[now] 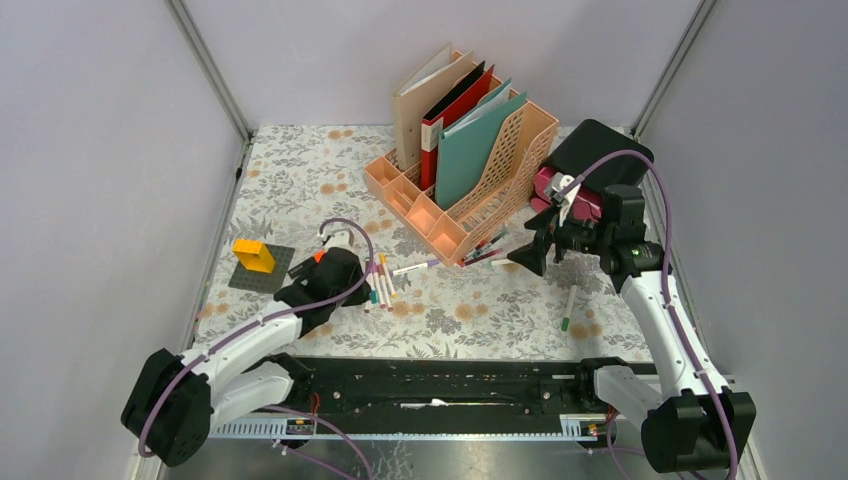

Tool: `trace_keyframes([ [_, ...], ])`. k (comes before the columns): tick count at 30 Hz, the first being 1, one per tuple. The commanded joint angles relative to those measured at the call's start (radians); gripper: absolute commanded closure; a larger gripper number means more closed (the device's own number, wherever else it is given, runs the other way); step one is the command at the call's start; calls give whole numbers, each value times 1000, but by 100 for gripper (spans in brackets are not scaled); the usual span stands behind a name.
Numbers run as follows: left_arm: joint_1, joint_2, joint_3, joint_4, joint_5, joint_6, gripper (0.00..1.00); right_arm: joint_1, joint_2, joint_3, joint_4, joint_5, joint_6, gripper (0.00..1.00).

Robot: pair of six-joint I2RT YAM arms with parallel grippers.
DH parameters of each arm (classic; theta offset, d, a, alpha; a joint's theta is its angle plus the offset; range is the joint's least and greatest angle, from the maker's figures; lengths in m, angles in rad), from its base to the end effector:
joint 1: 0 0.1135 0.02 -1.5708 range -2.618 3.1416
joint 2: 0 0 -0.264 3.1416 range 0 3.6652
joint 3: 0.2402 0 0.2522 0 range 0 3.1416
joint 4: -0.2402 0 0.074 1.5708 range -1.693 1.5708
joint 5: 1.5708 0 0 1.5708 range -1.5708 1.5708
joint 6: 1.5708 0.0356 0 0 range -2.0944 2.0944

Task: Organize the desk
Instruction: Pick up the stationery from the center of the board.

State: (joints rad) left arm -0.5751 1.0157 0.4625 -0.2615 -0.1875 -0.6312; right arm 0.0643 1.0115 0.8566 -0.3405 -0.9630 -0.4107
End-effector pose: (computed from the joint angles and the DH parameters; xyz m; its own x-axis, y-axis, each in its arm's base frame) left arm 0.1677 -0.1008 0.1809 -0.7449 -0.2081 -0.6339 -0.0155 0.9553 -0.2954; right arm 0.2119 0.0429 0.3139 -0.1326 -0.2370 -0.9624 -0.8838 0.4678 0.0065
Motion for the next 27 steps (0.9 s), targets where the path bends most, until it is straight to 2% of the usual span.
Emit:
trace_keyframes([
  [1, -1, -61, -39, 107, 72, -26, 100, -3, -9, -14, 72, -99, 62, 0],
  [12, -1, -159, -132, 355, 240, -115, 100, 16, 12, -79, 233, -198, 221, 0],
  [20, -3, -161, -237, 696, 377, -260, 100, 93, 52, -107, 307, -195, 280, 0],
  [27, -60, -114, -269, 976, 363, -351, 100, 157, 98, -166, 505, -195, 474, 0],
])
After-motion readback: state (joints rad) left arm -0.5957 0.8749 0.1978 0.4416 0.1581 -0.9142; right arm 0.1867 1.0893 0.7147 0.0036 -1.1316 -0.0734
